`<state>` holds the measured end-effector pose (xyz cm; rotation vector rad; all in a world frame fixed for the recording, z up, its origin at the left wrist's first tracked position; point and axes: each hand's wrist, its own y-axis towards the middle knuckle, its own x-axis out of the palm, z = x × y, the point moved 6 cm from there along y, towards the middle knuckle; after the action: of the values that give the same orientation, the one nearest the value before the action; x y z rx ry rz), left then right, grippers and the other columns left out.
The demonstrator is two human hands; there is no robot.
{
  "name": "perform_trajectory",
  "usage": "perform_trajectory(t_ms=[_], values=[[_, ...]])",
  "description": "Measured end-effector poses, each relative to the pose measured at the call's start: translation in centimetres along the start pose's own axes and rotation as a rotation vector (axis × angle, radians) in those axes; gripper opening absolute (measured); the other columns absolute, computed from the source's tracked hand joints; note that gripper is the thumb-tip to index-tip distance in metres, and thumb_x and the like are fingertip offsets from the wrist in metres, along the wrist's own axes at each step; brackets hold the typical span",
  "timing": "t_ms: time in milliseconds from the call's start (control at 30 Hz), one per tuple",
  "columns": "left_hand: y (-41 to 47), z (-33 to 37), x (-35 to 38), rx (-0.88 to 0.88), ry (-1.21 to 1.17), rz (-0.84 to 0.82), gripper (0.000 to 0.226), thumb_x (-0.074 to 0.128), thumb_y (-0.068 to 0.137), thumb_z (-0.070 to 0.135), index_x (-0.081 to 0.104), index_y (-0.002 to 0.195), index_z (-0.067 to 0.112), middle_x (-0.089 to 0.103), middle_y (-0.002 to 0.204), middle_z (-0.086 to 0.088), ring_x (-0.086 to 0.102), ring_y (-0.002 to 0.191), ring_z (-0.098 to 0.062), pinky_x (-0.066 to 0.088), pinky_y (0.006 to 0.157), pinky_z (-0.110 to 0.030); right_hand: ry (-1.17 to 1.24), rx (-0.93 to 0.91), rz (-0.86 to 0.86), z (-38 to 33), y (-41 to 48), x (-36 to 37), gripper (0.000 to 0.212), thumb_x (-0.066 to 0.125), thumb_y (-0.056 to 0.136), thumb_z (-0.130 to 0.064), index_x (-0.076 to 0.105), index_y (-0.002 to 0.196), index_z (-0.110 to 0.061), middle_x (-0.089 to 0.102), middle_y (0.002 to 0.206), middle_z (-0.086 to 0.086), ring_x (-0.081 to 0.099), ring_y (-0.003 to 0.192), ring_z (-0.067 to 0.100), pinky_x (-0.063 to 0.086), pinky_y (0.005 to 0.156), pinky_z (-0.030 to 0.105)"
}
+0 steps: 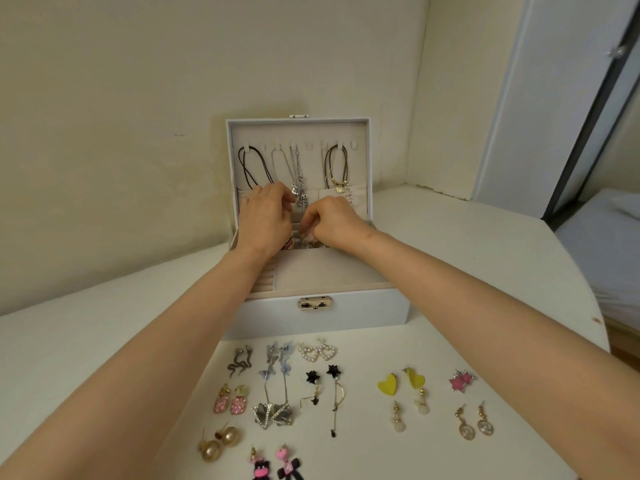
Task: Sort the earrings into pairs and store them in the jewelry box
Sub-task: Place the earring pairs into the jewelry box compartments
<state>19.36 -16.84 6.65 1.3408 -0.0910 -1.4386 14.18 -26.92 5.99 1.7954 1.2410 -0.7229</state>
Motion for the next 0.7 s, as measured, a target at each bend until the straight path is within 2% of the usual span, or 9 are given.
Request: perform_trajectory(t_ms=[167,433,600,700], values=[[-0.01,-0.13,0.00,-0.004,0.008,0.007,0.025,0.046,0.082,0.001,0.059,0.101,0.011,0.066,0.100,-0.006,0.051,0.103,-0.028,0.035,0.087,-0.037,-0.035,0.001,-0.010,-0.06,0.28,0.33,0.016,0.071,0.075,-0.004,0.075,0.088,-0.012,0.070,0.093,0.009,0.063,0.093,0.023,0.051,0.085,0.035],[-0.02,-0.19,-0.03,-0.001,0.016,0.005,0.022,0.047,0.084,0.003,0.060,0.100,0.010,0.065,0.101,-0.008,0.052,0.103,-0.029,0.037,0.087,-0.037,-0.032,0.002,0.050,0.20,0.38,0.61,0.017,0.066,0.077,0.001,0.075,0.087,-0.011,0.071,0.094,0.010,0.062,0.095,0.025,0.050,0.087,0.037],[-0.09,-0.13,-0.10,-0.004,0.013,0.006,0.022,0.047,0.084,0.004,0.060,0.101,0.011,0.065,0.101,-0.006,0.051,0.103,-0.028,0.036,0.087,-0.036,0.017,0.013,-0.036,0.35,0.27,0.57,0.019,0.067,0.079,-0.001,0.075,0.093,-0.009,0.071,0.100,0.010,0.062,0.099,0.023,0.047,0.093,0.035],[-0.13,0.09,-0.26,0.001,-0.015,-0.003,0.024,0.046,0.083,0.003,0.060,0.101,0.011,0.066,0.099,-0.005,0.051,0.103,-0.026,0.035,0.088,-0.036,0.077,0.028,-0.037,0.47,0.06,0.13,0.019,0.070,0.077,-0.001,0.075,0.094,-0.008,0.070,0.090,0.006,0.061,0.091,0.019,0.048,0.087,0.029]])
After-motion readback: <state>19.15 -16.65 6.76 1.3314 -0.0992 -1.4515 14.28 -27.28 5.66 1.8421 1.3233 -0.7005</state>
